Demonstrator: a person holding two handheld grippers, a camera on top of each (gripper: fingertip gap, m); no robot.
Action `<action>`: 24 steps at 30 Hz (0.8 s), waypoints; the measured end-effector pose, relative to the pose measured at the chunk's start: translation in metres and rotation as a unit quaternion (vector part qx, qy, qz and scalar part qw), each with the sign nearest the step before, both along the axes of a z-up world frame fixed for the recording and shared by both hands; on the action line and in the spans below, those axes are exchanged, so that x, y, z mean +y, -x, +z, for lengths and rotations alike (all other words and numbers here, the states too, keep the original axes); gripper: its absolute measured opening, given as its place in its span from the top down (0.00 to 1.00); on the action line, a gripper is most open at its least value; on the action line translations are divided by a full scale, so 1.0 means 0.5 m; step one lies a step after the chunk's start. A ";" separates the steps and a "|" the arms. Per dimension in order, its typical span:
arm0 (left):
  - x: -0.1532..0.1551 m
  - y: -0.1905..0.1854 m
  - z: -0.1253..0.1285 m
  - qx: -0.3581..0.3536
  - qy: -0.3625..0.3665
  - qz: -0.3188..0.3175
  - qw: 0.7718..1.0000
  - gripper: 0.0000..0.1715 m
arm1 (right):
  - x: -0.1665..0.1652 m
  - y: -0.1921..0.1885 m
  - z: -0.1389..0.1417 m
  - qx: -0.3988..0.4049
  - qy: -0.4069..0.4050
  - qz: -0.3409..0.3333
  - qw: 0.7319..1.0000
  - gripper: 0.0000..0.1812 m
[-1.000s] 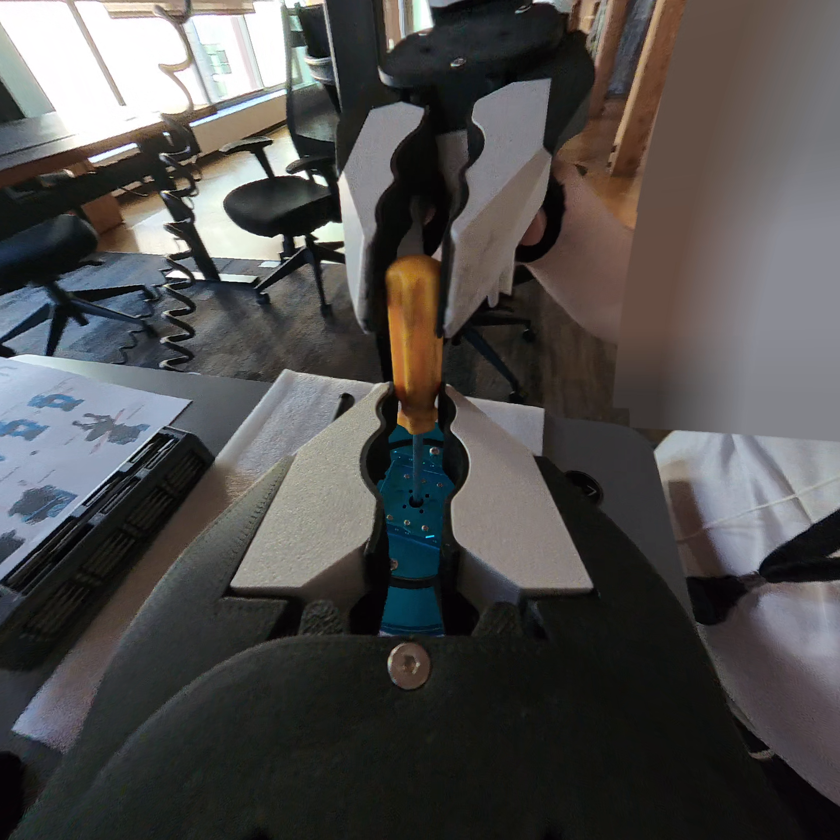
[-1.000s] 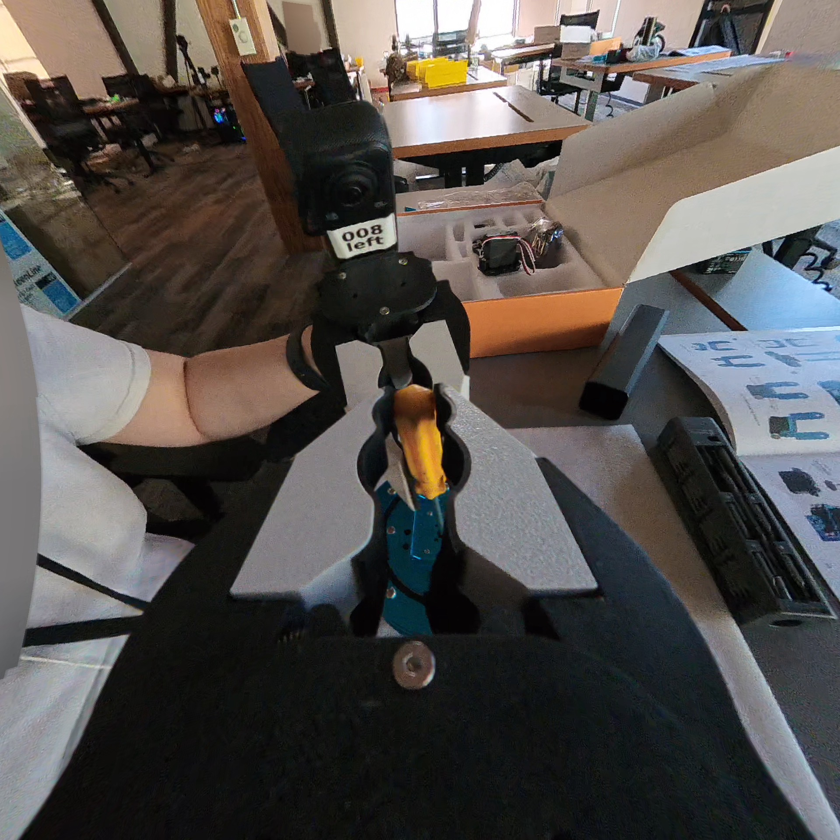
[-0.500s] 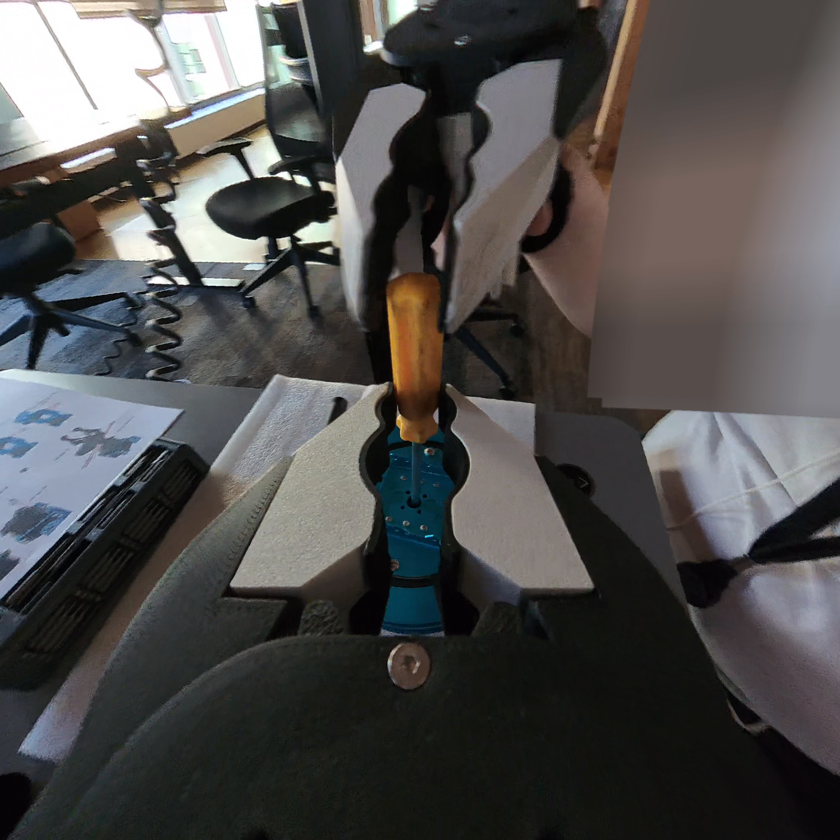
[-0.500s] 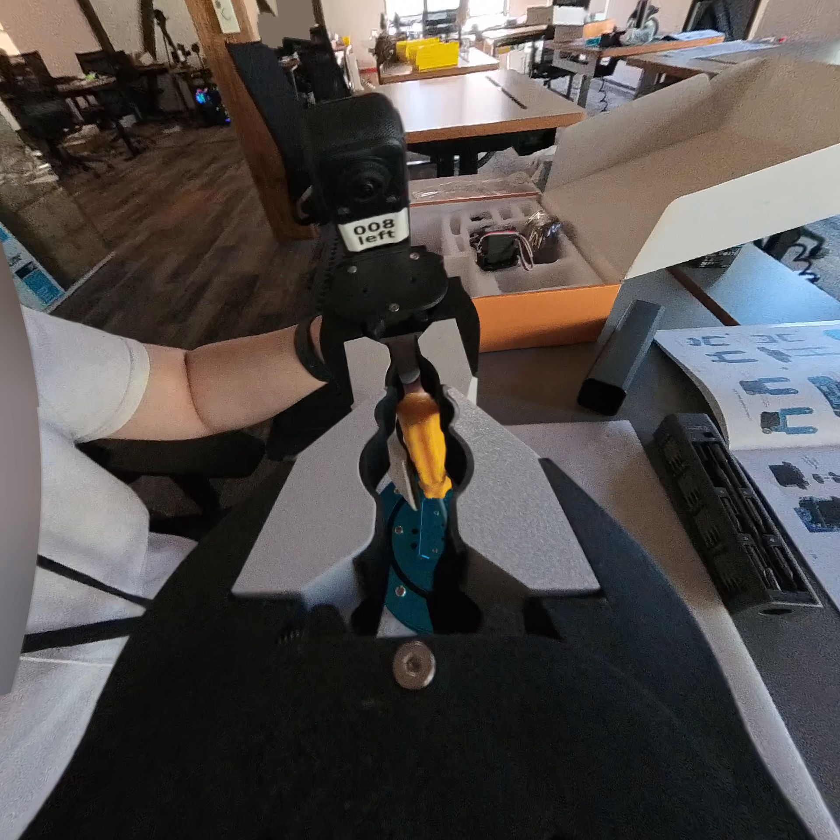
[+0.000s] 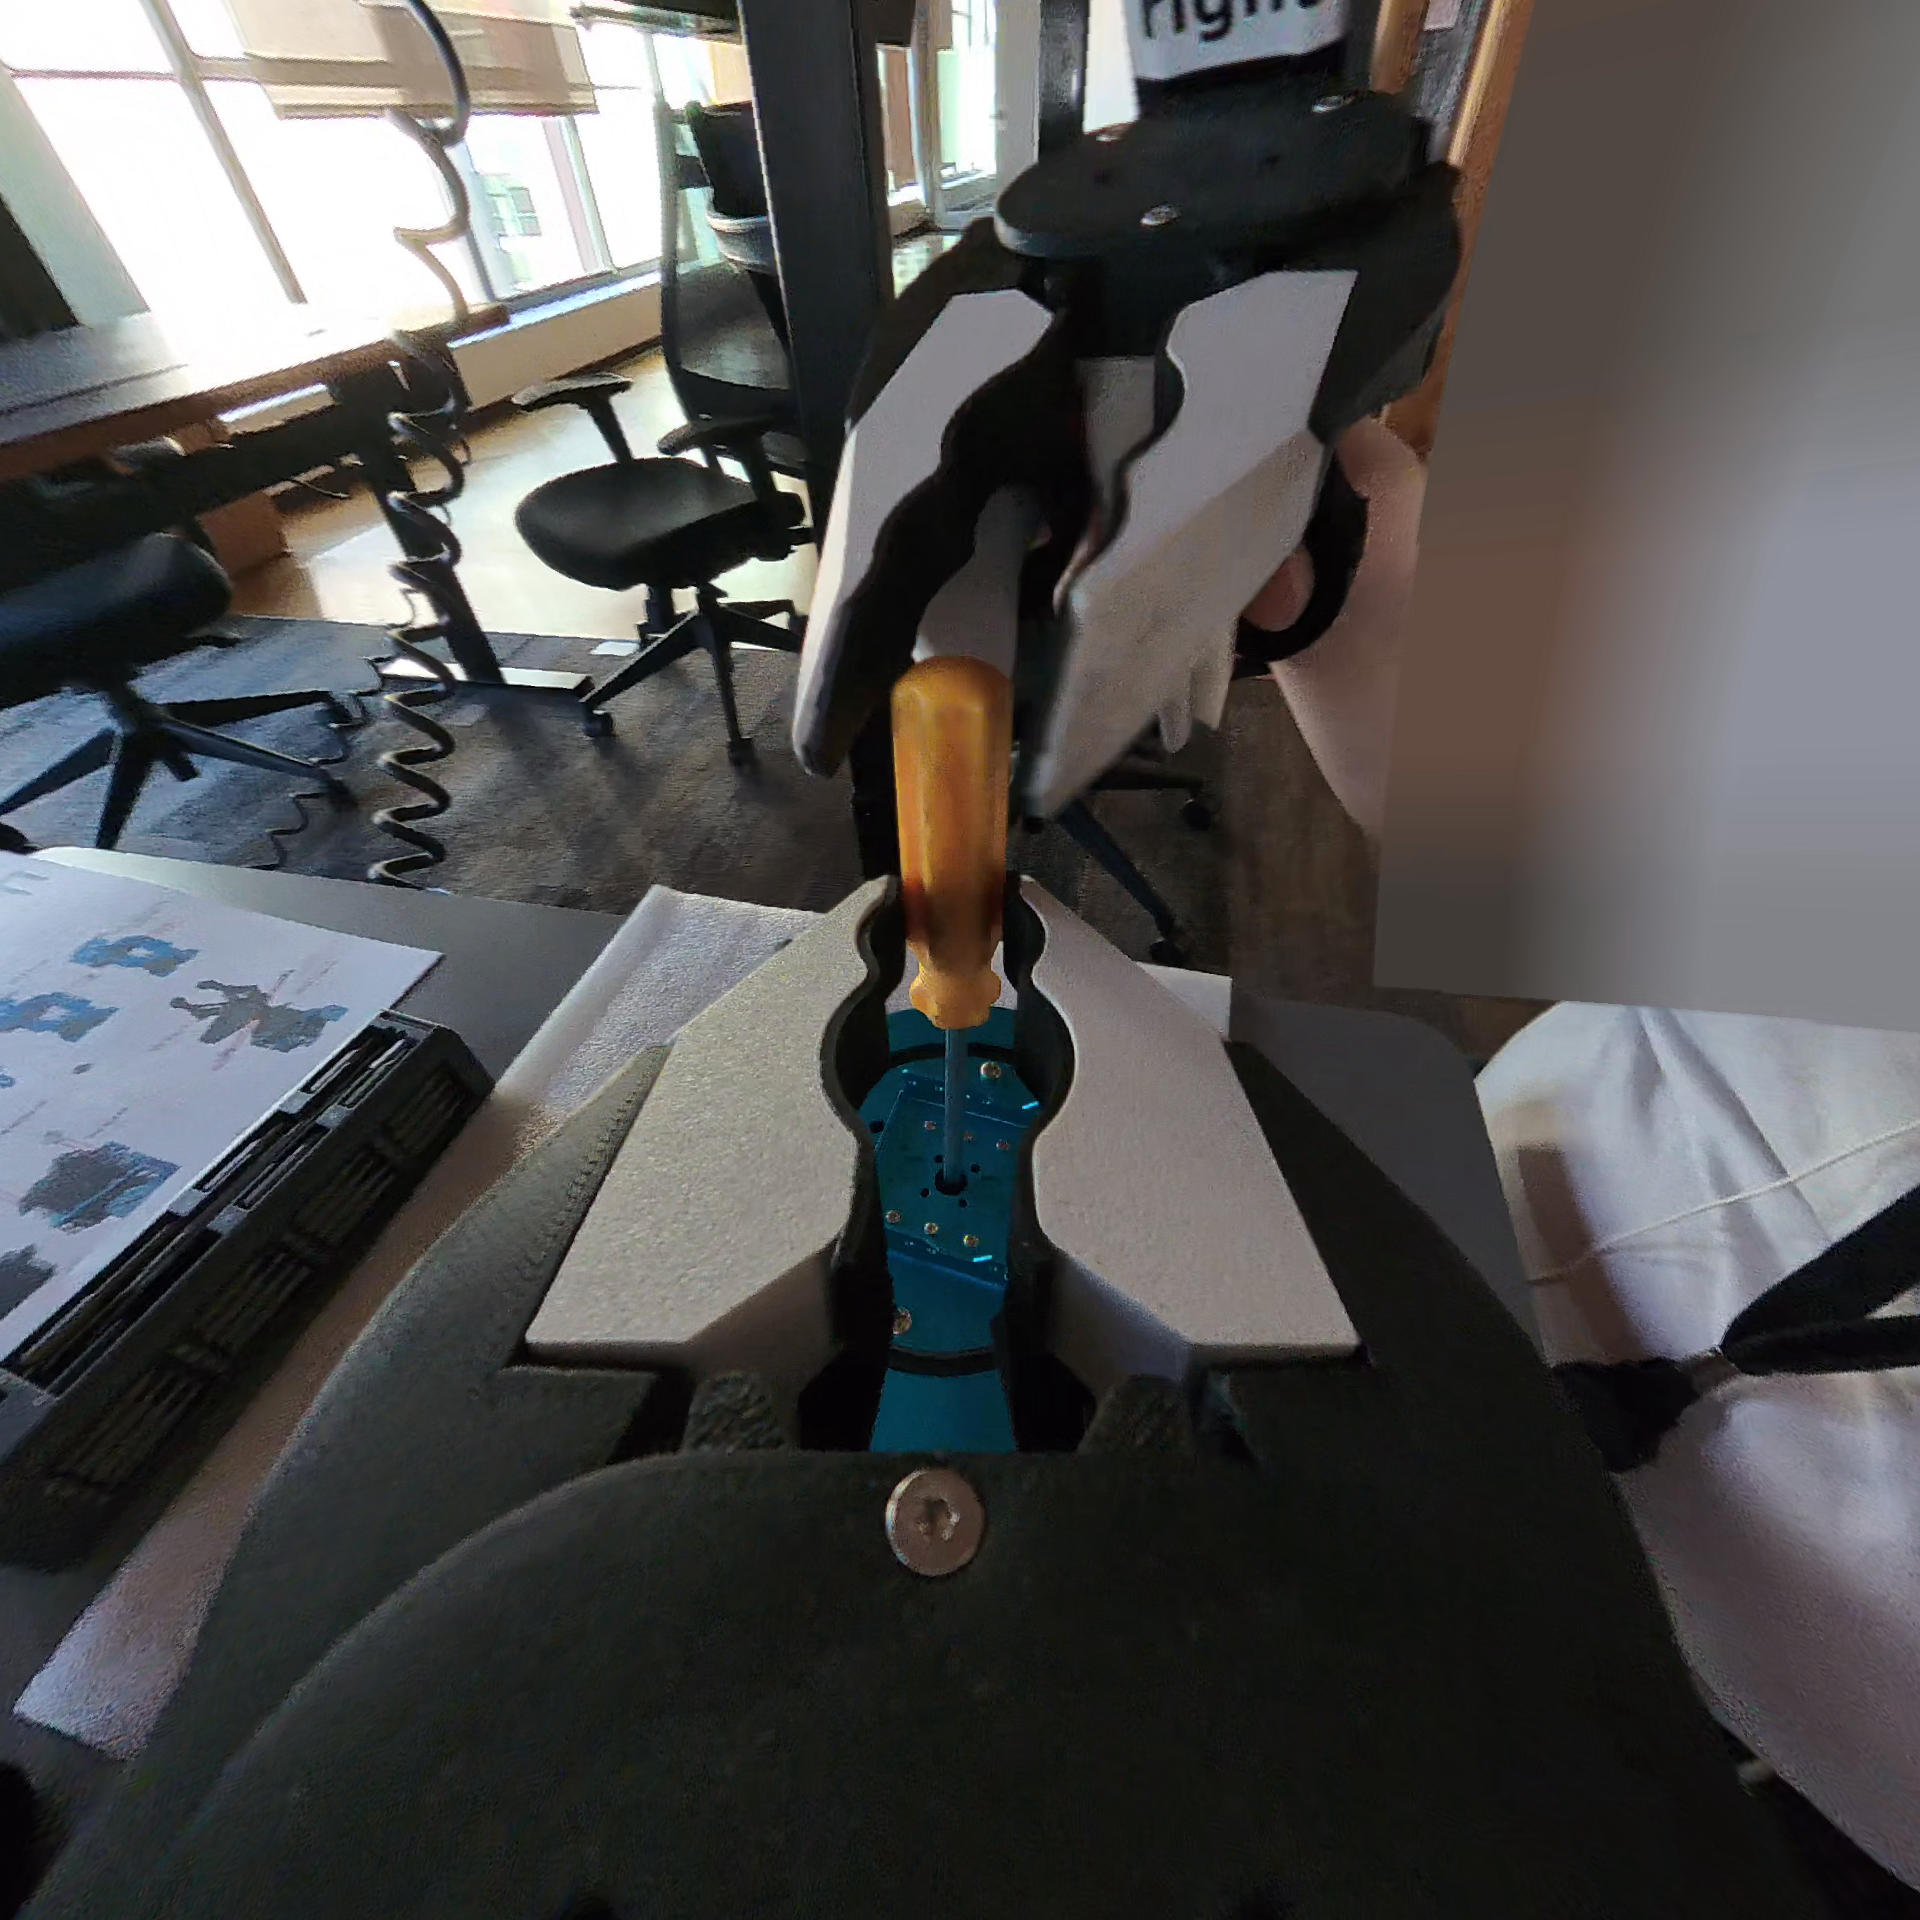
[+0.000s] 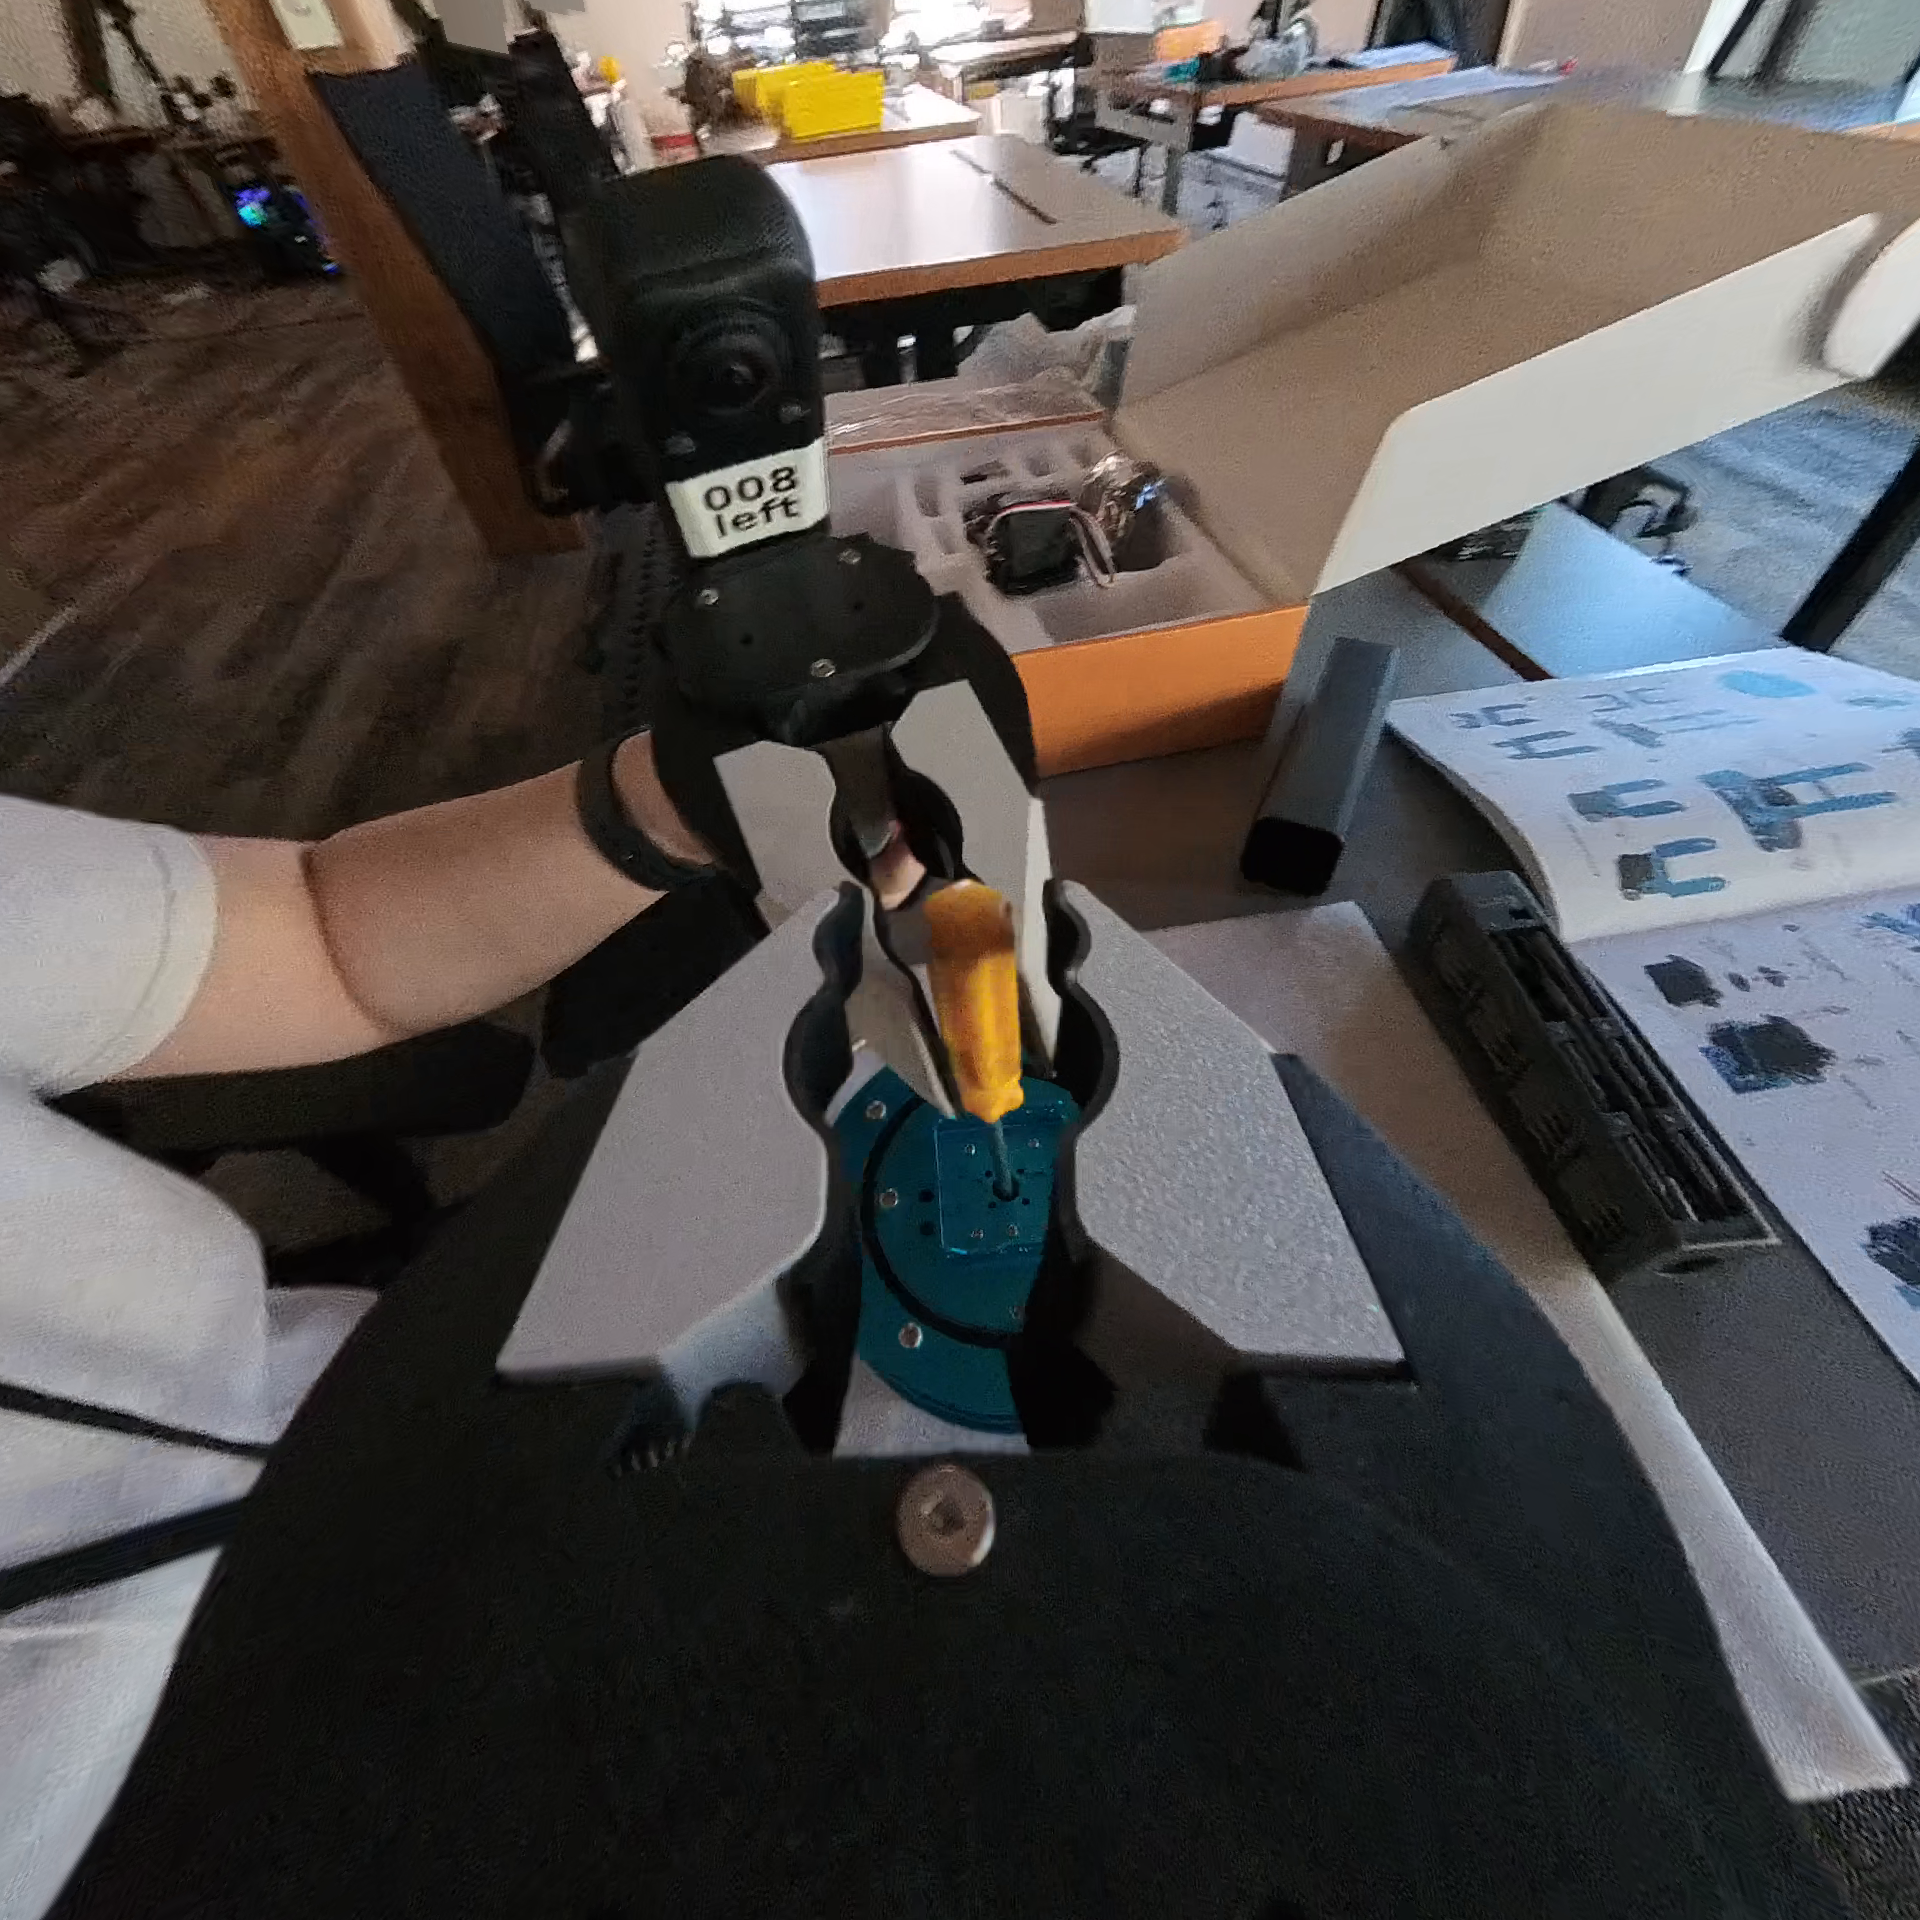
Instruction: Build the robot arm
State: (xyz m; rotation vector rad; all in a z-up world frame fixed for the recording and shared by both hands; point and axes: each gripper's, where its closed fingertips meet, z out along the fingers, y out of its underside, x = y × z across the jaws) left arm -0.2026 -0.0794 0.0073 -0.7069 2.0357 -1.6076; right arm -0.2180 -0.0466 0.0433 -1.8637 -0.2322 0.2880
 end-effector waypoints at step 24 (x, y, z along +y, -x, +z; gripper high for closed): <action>0.028 -0.032 0.004 -0.001 0.025 0.148 0.989 0.90 | 0.019 -0.042 -0.025 -0.025 0.011 -0.070 0.997 0.90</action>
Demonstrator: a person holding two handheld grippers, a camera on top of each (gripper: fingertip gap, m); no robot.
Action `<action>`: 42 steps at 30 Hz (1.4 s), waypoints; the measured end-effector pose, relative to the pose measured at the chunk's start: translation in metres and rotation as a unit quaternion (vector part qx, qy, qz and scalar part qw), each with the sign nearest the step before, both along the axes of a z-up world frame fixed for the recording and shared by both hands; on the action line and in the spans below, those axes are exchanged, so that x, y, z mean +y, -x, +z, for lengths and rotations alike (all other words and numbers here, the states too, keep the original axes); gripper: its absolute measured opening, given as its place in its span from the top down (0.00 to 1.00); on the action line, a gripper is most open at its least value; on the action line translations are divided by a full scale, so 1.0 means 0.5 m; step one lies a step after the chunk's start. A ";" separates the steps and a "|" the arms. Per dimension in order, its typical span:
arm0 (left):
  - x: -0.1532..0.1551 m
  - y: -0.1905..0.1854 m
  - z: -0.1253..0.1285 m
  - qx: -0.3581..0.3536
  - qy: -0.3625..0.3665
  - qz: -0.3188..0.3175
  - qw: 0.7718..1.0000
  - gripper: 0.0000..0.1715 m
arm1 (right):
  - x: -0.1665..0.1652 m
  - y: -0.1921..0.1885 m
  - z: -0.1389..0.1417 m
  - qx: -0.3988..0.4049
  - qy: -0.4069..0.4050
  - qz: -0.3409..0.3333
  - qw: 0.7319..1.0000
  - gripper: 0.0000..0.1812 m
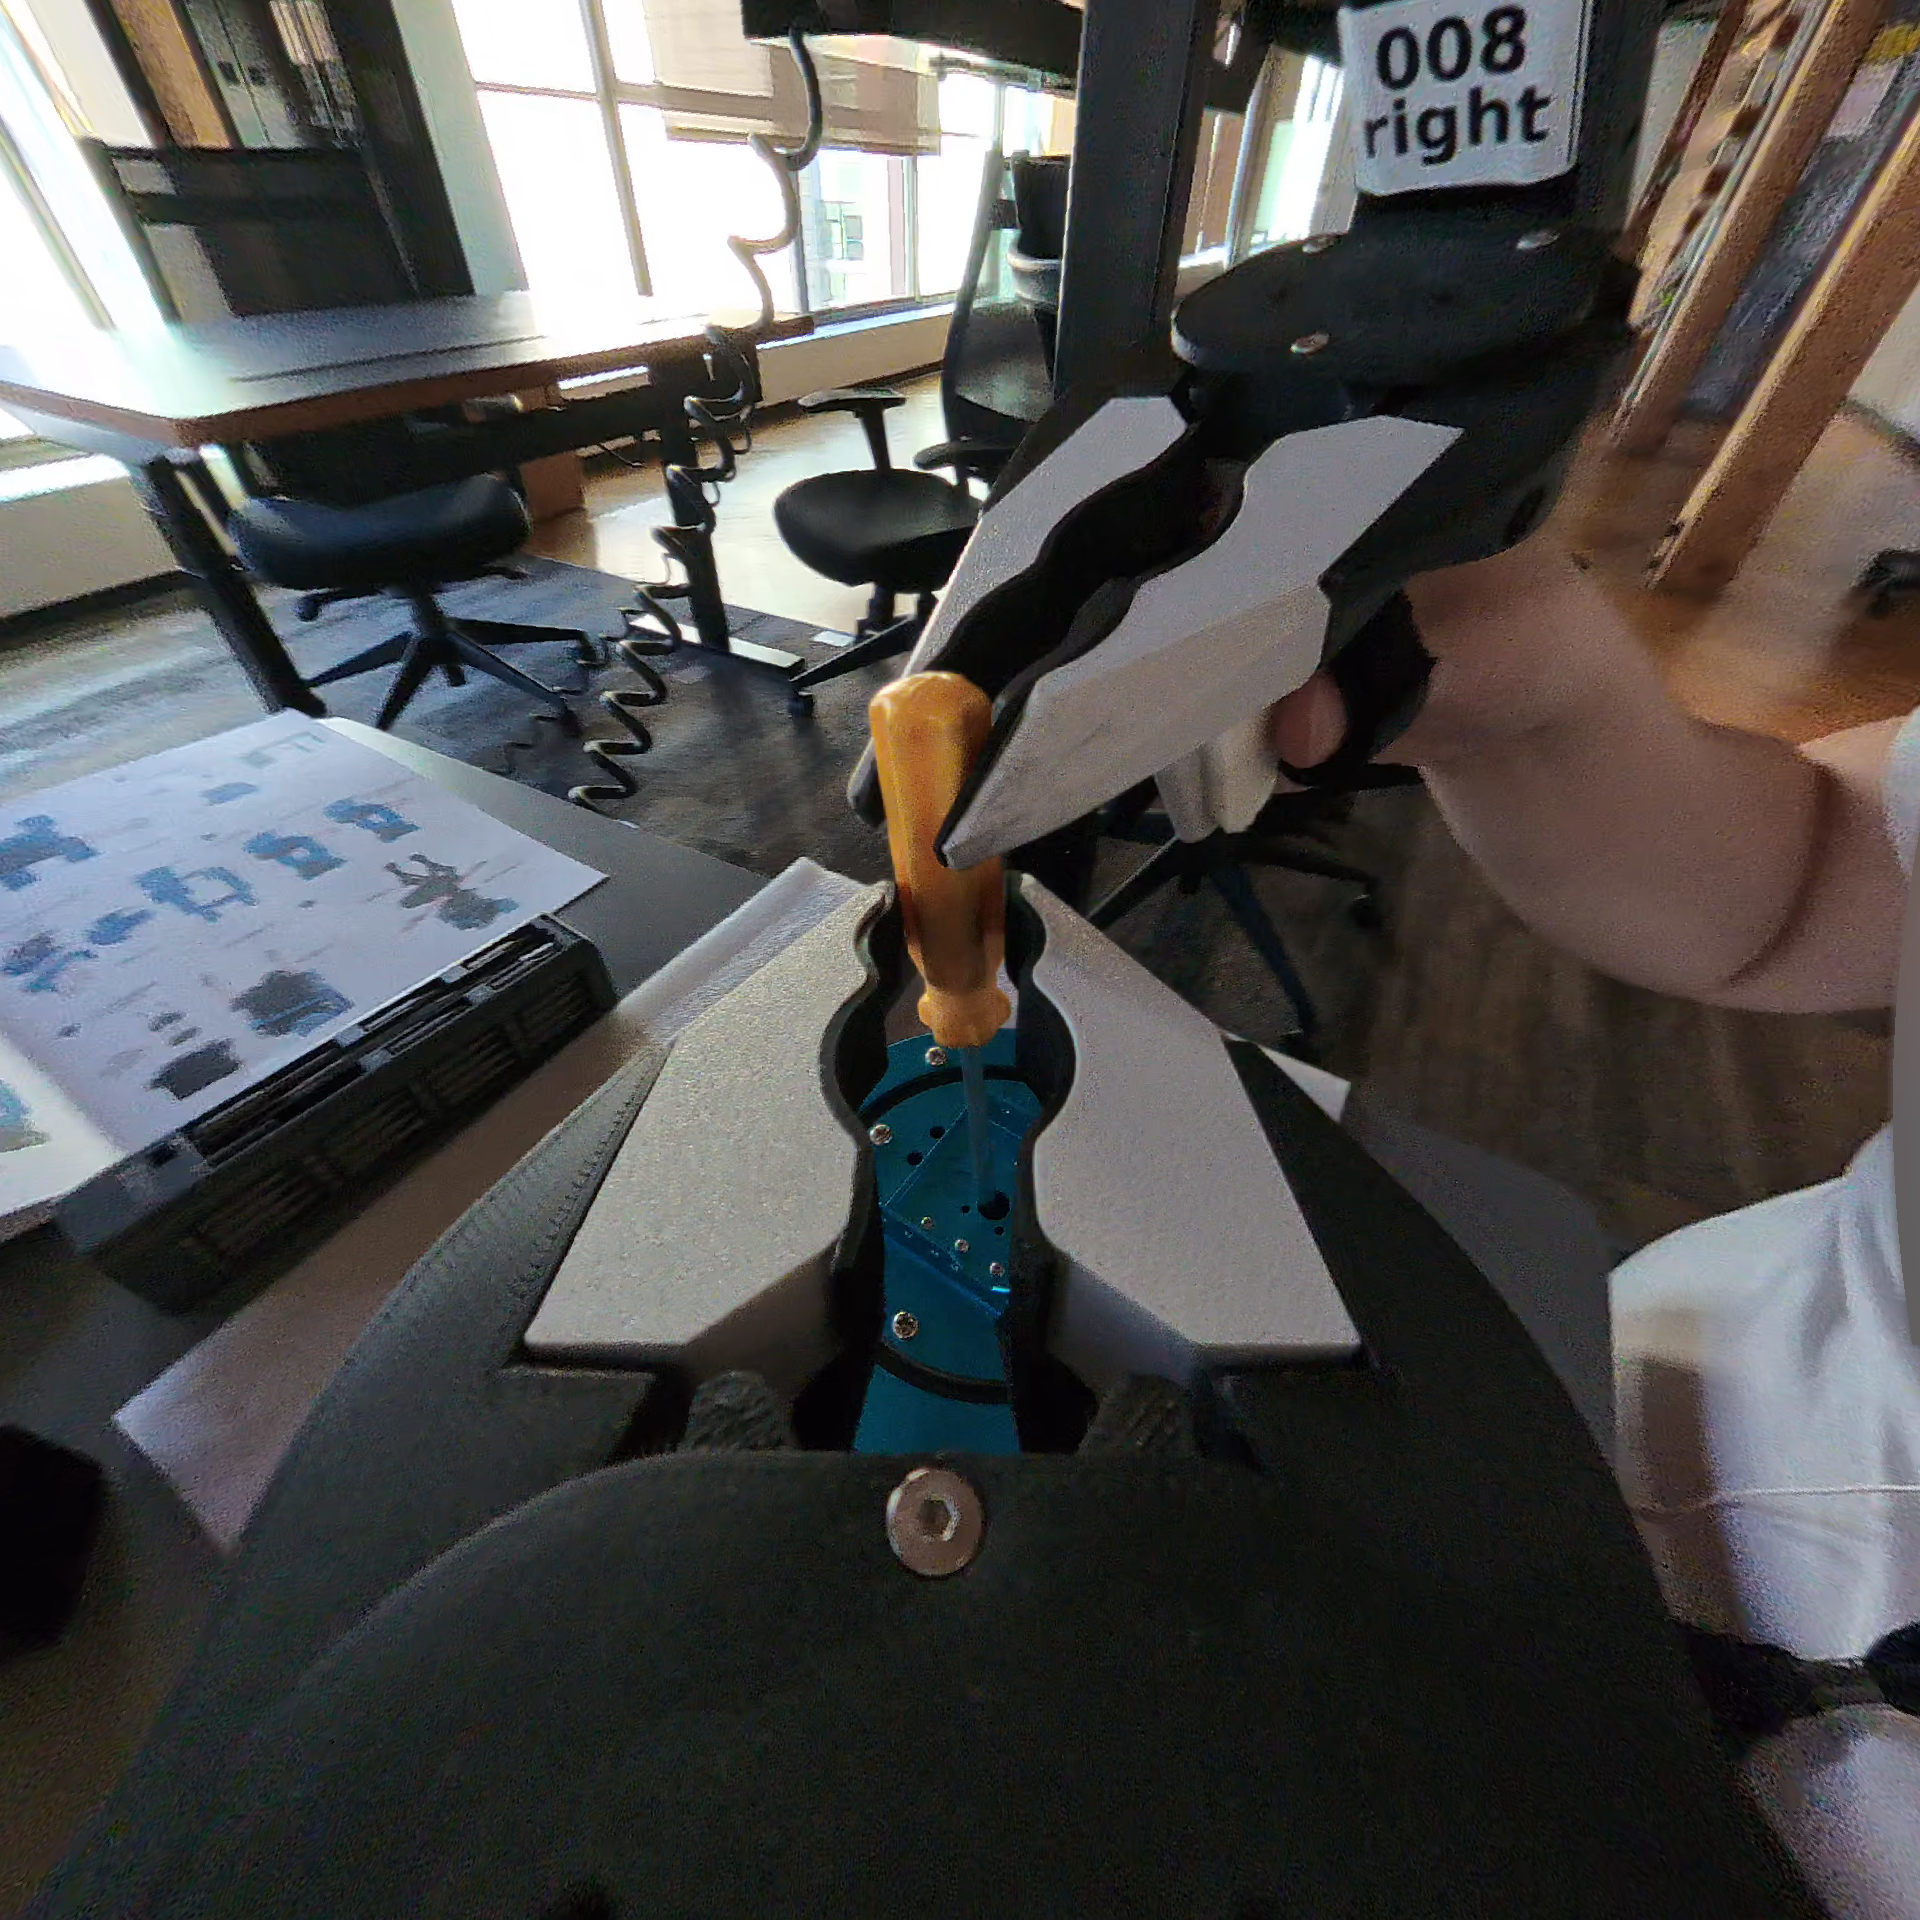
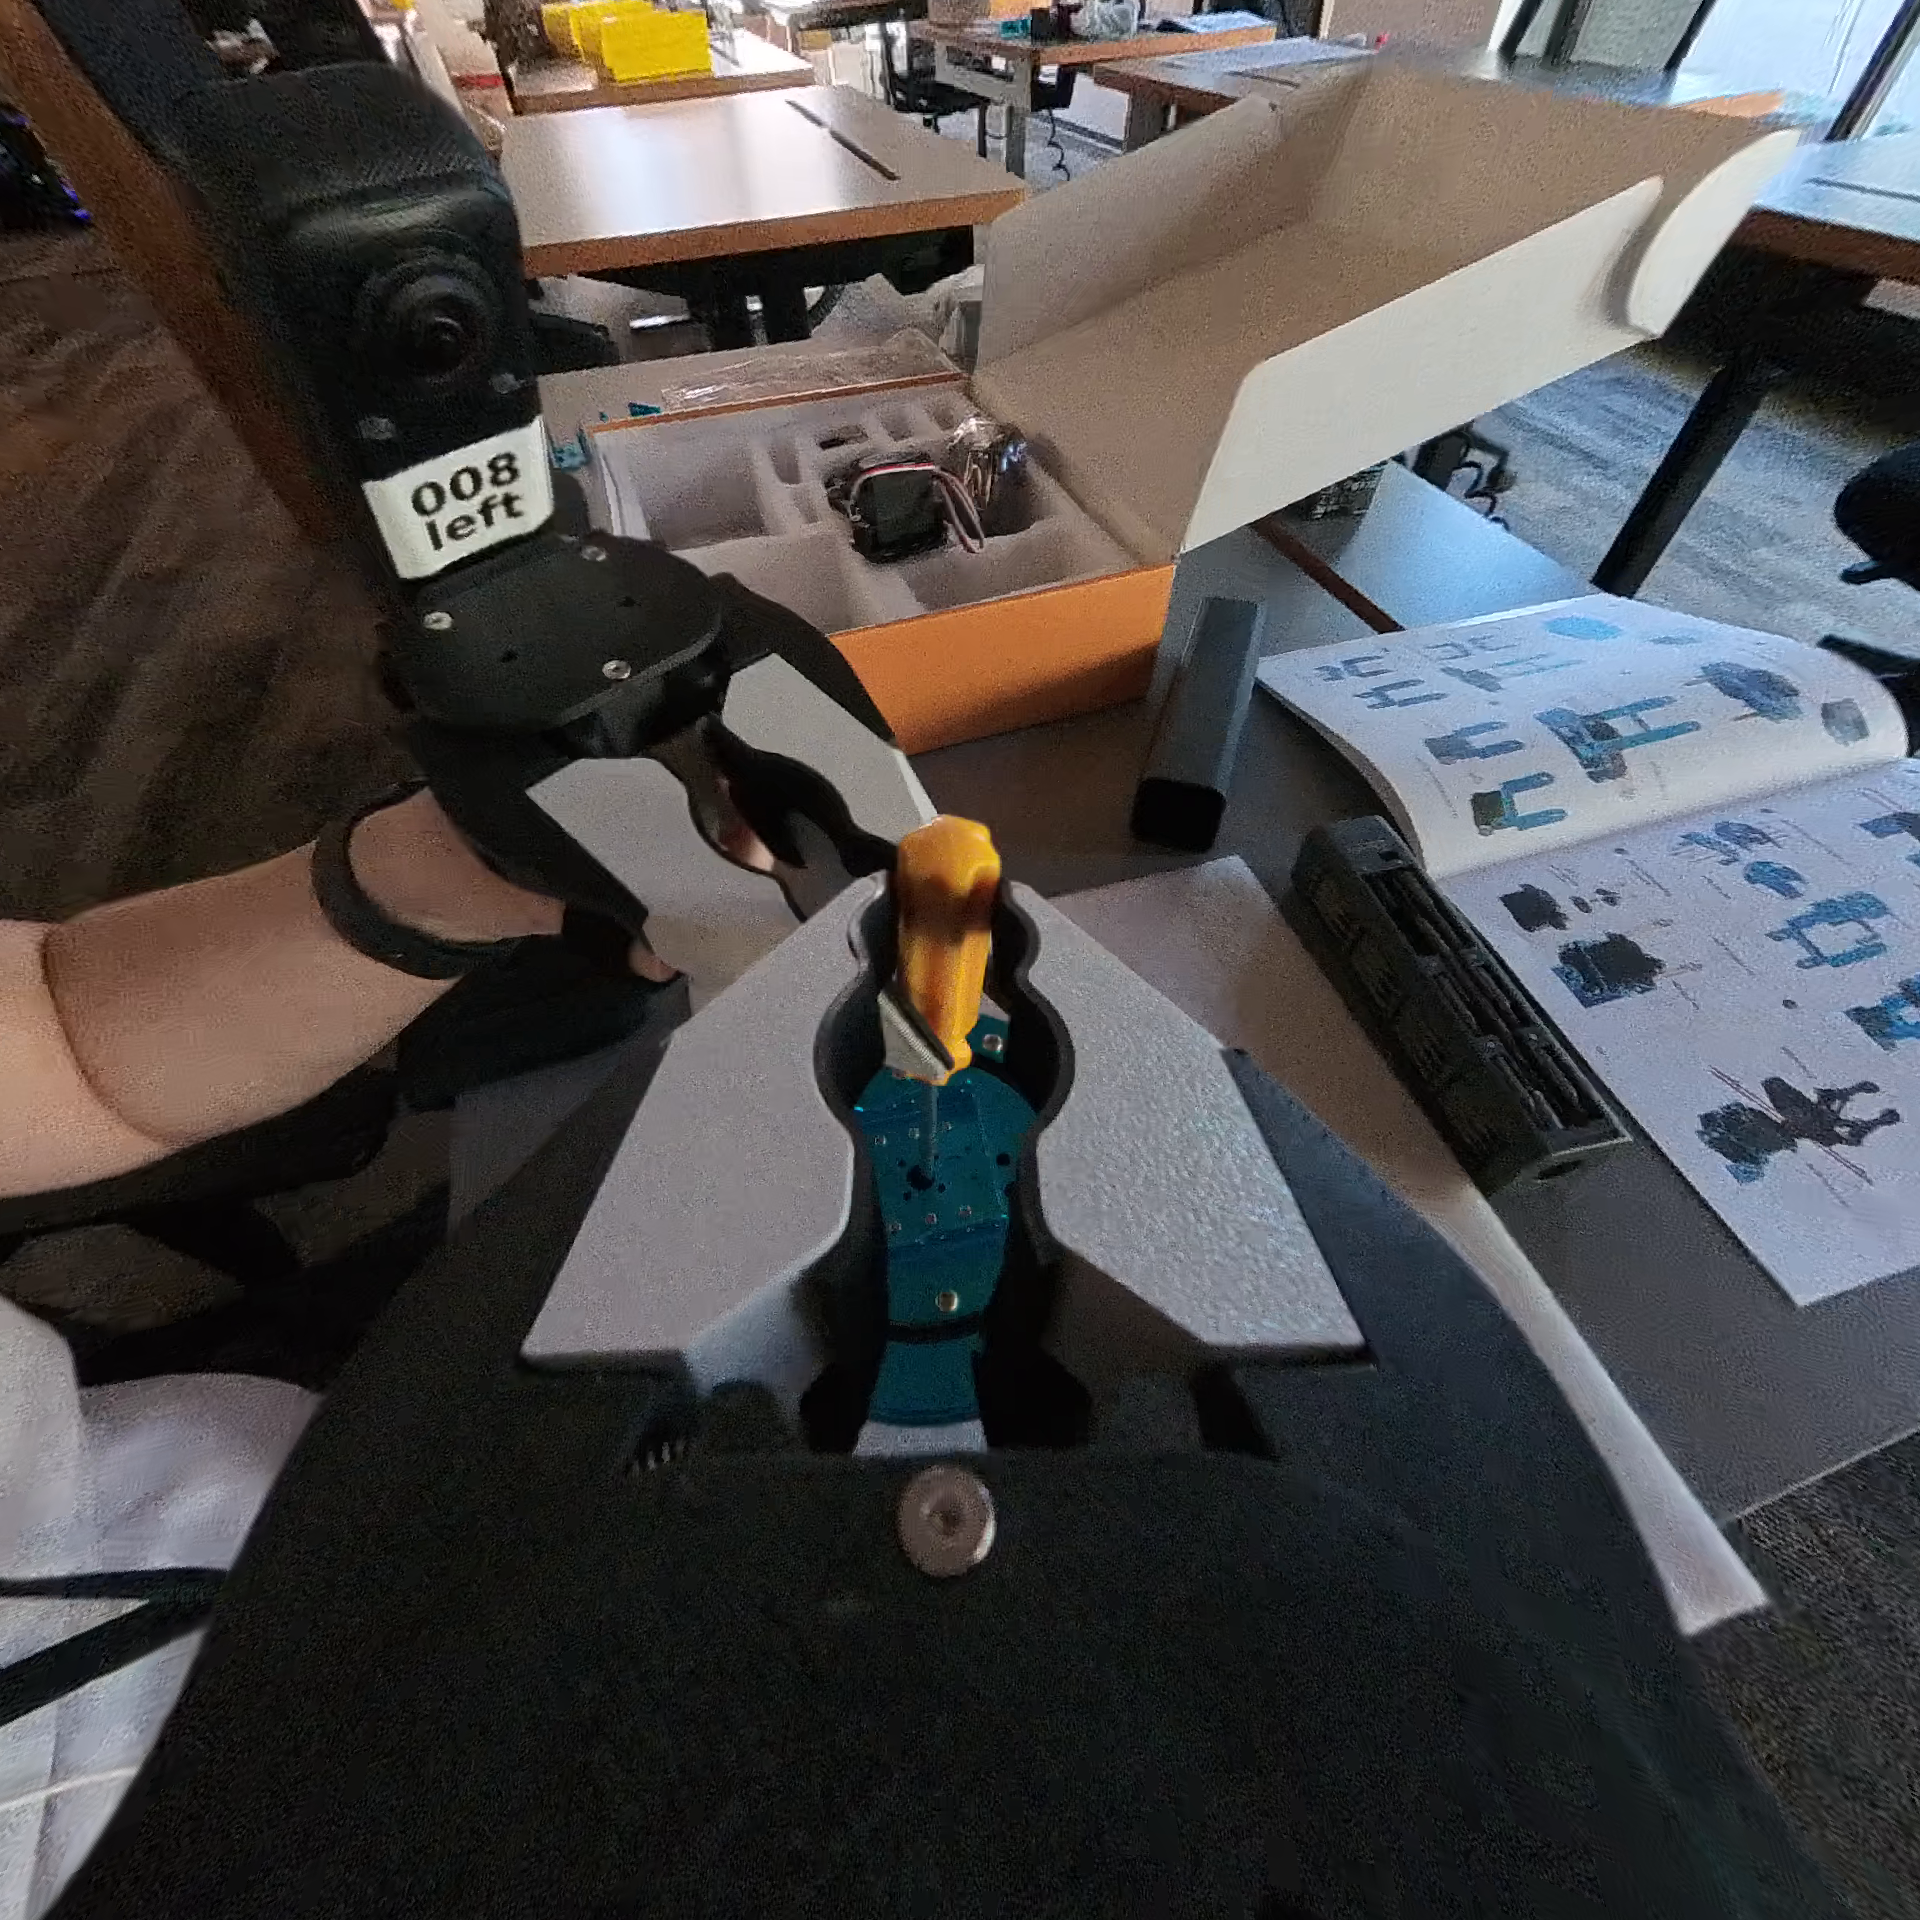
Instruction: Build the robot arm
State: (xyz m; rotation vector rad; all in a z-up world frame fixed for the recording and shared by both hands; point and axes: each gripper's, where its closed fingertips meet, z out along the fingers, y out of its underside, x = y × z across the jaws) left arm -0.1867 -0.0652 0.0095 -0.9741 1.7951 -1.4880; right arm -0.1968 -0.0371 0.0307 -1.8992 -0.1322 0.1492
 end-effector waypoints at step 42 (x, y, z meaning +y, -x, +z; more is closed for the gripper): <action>-0.016 0.014 -0.009 0.017 -0.019 -0.077 0.997 0.81 | 0.011 0.018 -0.002 -0.038 -0.003 -0.021 0.999 0.90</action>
